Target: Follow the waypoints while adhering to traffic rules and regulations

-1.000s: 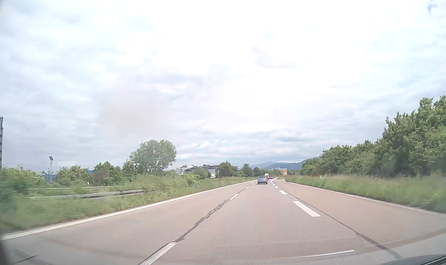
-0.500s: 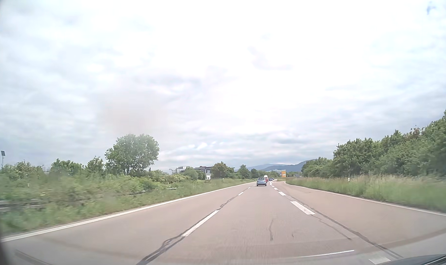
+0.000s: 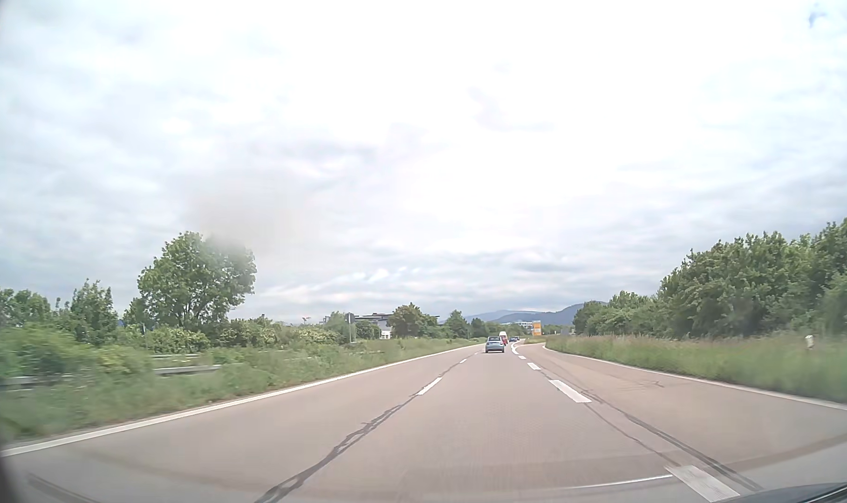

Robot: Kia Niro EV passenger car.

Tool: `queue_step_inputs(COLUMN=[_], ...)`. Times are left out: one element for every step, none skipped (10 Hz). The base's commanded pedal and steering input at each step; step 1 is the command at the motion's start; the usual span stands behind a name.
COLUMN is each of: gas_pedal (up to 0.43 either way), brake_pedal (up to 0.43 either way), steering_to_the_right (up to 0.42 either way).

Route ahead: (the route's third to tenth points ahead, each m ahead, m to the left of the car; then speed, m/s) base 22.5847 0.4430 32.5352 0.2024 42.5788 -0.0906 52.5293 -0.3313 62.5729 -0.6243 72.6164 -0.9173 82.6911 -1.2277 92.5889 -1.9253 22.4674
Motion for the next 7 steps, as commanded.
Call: queue_step_inputs(gas_pedal=[0.209,0.209,0.209,0.209,0.209,0.209,0.209], brake_pedal=[0.000,0.000,0.000,0.000,0.000,0.000,0.000], steering_to_the_right=[0.003,0.003,0.003,0.003,0.003,0.003,0.003])
